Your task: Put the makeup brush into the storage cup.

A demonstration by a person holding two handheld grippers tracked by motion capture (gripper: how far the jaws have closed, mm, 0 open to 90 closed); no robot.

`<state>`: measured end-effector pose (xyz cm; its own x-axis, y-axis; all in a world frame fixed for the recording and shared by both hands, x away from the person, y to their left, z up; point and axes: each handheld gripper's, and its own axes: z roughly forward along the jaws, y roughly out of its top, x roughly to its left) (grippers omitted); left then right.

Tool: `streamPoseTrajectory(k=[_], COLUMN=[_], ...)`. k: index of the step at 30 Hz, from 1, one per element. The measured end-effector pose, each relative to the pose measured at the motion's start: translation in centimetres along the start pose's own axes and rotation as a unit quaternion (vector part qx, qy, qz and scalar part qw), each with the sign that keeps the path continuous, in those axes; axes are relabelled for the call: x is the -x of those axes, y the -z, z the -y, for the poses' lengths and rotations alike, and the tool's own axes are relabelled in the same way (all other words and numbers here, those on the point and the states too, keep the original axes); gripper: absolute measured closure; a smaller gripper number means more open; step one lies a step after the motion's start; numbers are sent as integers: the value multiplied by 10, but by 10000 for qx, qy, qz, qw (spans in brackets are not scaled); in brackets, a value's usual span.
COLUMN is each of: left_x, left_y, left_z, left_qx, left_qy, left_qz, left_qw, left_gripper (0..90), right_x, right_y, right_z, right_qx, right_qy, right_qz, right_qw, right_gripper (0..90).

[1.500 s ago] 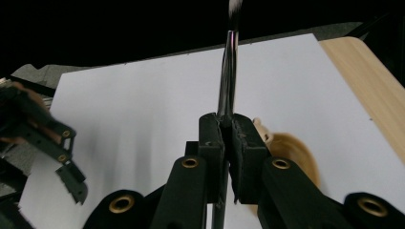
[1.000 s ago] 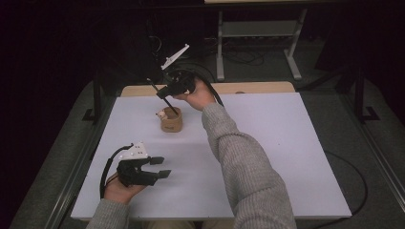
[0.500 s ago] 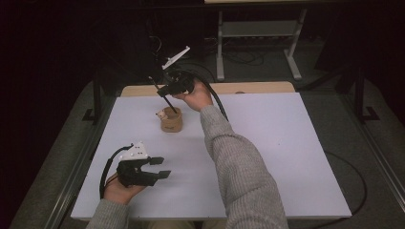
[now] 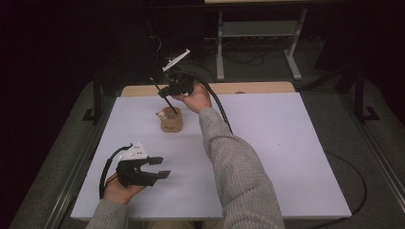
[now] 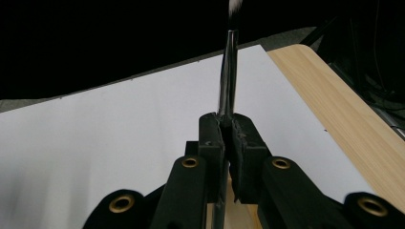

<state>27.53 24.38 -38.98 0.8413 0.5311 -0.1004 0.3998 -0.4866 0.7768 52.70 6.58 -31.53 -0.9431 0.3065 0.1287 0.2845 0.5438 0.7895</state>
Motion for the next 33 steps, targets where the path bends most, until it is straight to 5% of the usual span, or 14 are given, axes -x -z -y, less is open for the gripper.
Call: streamPoseTrajectory(k=[33], left_x=[-1], left_y=[0], left_z=[3], left_qx=[-50], left_qy=[31], left_qz=[19], left_qw=[10000], left_gripper=[406], right_x=[6], right_y=[-21], right_z=[25], right_qx=[109], right_qy=[-203], right_qz=[188], right_qw=[9996], right_gripper=[833])
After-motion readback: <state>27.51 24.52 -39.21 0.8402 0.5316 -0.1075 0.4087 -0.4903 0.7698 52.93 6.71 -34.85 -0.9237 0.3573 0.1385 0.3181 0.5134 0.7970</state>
